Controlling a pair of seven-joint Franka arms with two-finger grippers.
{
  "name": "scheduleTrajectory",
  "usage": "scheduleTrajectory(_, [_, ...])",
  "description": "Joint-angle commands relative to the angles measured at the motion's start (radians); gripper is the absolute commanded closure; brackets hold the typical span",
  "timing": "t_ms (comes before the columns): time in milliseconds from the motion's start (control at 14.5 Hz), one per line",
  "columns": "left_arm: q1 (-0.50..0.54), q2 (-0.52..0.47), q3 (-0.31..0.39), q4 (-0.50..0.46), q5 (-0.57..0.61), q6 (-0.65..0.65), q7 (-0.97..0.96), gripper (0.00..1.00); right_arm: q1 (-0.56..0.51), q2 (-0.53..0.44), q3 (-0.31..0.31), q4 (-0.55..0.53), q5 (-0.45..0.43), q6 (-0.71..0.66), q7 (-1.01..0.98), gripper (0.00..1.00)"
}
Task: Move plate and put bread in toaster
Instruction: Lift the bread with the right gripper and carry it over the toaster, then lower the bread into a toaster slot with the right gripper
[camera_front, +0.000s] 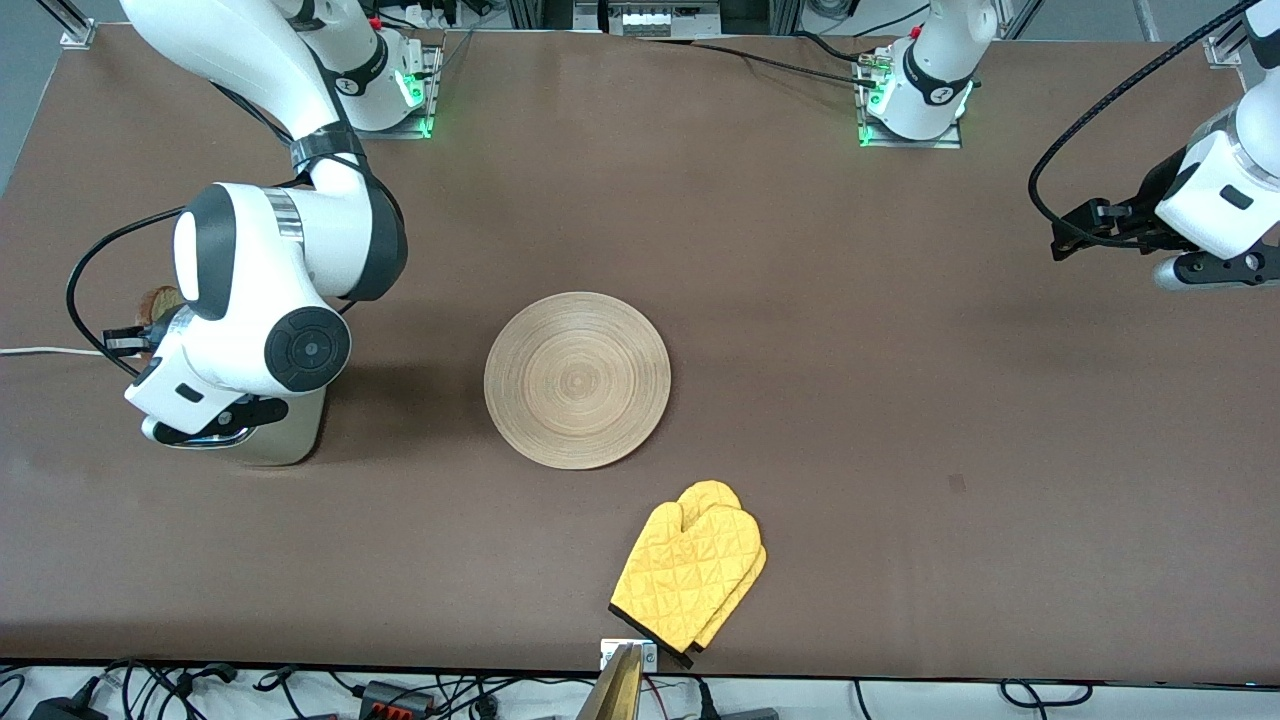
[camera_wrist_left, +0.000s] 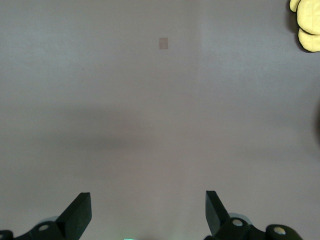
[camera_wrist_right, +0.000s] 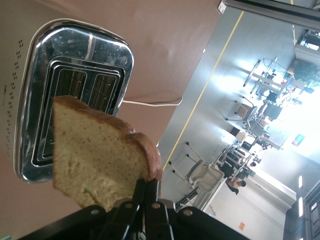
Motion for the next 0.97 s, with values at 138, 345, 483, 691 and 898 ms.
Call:
scheduleTrajectory(138, [-0.008,-0.030,0.006,-0.028,0.001,0.002,0.006,0.00,-0.005,-0.006,0.003,-0.070,0.005,0.045,0.084,1.00])
scheduleTrajectory(345, [-0.011,-0.030,0.006,-0.026,0.001,-0.002,0.005,0.00,-0.005,-0.005,0.003,-0.072,0.009,0.053,0.090,1.00])
scheduleTrajectory(483, [-0.011,-0.030,0.006,-0.026,0.001,-0.004,0.006,0.00,-0.003,-0.005,0.003,-0.083,0.005,0.053,0.095,1.00])
scheduleTrajectory(691, [-0.011,-0.030,0.006,-0.025,0.001,-0.008,0.006,0.00,0.005,-0.005,0.003,-0.130,0.000,0.045,0.226,1.00])
scheduleTrajectory(898, [-0.009,-0.030,0.006,-0.025,0.001,-0.013,0.006,0.00,-0.003,-0.005,0.003,-0.144,-0.003,0.054,0.236,1.00])
